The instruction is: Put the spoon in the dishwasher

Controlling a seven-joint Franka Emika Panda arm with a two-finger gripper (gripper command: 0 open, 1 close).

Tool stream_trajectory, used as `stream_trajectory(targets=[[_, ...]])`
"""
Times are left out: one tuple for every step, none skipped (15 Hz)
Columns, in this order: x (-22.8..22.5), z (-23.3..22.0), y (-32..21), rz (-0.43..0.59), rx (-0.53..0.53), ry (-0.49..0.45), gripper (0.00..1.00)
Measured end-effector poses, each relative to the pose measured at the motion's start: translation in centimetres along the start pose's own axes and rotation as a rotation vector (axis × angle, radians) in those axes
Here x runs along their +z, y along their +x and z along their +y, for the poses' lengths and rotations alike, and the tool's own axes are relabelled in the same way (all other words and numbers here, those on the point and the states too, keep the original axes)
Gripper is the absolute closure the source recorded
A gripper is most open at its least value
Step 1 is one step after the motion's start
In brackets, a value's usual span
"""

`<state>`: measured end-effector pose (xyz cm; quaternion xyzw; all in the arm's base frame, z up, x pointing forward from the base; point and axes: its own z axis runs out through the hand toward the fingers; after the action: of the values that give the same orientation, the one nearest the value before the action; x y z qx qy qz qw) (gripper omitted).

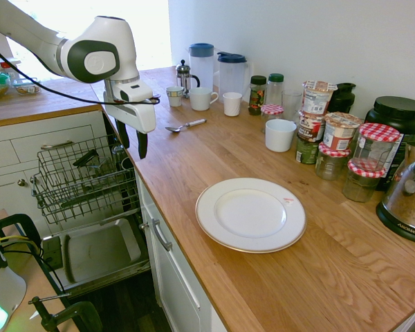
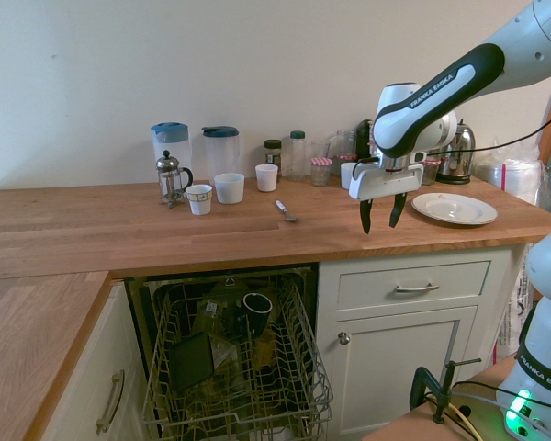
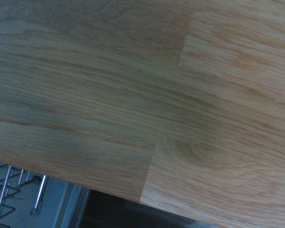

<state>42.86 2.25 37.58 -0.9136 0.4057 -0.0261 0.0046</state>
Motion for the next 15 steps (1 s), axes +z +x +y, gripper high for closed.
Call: stream_trajectory(targets=[[0.1,0.0,0.0,-0.005,0.002,-0.002,0.0],[0.1,0.1,0.0,-0.012,0.009,-0.002,0.0],[0.0,0.2,0.2,-0.012,0.017,0.001,0.0],[-0.3,0.0,0.5,-0.006,0.022,0.009,0.0],[-1.0,-0.4,0.9,0.005,0.025,0.023,0.0],[-1.7,-1.0,1.4,0.017,0.029,0.036,0.0],[-2.2,-2.0,1.9,0.029,0.028,0.048,0.0],[-2.7,-3.3,2.4,0.038,0.025,0.06,0.0],[-3.0,-5.0,3.0,0.047,0.019,0.069,0.0],[-3.2,-6.9,3.4,0.056,0.013,0.077,0.0],[-3.1,-8.9,3.9,0.063,0.013,0.085,0.0],[-3.0,-10.9,4.5,0.072,0.015,0.09,0.0],[-2.8,-12.7,5.0,0.081,0.019,0.094,0.0],[-2.5,-14.5,5.4,0.09,0.02,0.097,0.0],[-2.1,-16.4,5.7,0.099,0.021,0.1,0.0]])
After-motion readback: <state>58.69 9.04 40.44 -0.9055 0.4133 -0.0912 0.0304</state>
